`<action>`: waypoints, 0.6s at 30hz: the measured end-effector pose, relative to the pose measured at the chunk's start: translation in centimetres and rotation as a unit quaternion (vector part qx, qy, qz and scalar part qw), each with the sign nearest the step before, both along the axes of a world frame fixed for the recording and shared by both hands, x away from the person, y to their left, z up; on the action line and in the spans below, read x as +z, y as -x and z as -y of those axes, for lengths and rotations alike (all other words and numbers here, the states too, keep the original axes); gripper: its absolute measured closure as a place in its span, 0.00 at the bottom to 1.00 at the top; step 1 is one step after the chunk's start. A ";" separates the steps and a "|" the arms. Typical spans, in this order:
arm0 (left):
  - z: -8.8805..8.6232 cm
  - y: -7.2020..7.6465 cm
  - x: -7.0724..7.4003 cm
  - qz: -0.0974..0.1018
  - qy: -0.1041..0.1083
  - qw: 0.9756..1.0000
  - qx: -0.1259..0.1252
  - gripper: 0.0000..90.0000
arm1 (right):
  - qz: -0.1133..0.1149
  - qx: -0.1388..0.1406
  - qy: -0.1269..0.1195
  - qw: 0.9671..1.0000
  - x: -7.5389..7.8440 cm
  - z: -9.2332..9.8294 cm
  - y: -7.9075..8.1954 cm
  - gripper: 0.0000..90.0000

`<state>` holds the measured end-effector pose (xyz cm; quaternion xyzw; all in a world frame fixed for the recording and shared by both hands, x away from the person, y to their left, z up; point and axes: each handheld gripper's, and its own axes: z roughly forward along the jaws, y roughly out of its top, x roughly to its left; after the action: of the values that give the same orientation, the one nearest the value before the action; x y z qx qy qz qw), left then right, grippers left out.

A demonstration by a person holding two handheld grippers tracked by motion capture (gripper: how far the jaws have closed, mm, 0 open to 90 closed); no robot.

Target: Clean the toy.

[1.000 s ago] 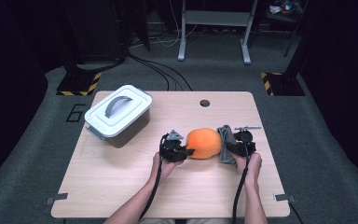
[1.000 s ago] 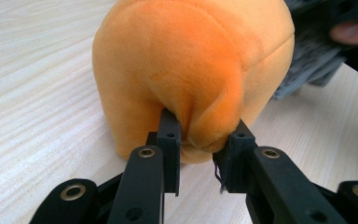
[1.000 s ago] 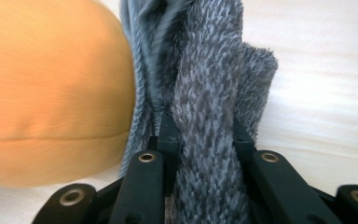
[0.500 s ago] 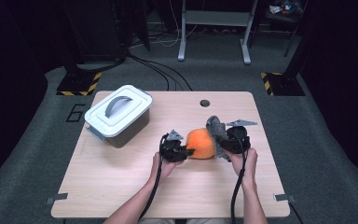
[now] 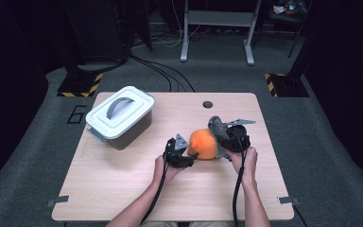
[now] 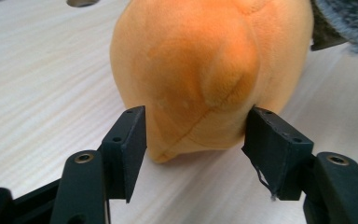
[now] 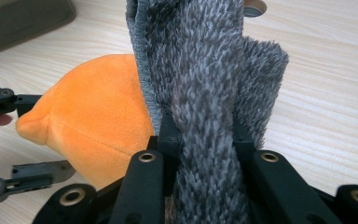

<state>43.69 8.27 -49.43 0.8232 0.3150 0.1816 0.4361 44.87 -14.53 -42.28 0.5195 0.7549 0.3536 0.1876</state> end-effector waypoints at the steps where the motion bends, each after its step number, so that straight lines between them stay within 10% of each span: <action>1: 0.2 0.1 -0.1 0.008 -0.003 1.000 -0.004 0.48 | 0.001 0.001 -0.001 1.000 0.0 0.0 0.0 0.82; 12: 0.2 0.3 0.3 0.006 0.006 1.000 -0.014 0.85 | 0.007 0.001 -0.014 1.000 0.2 0.7 0.4 0.82; 18: -0.4 0.3 1.2 -0.048 0.056 0.997 -0.016 0.86 | 0.020 0.019 -0.019 0.999 1.7 0.5 1.8 0.81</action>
<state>43.42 8.63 -48.19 0.8104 0.3324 0.1168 0.4682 43.12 -15.04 -40.59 0.5017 0.7538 0.3817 0.1855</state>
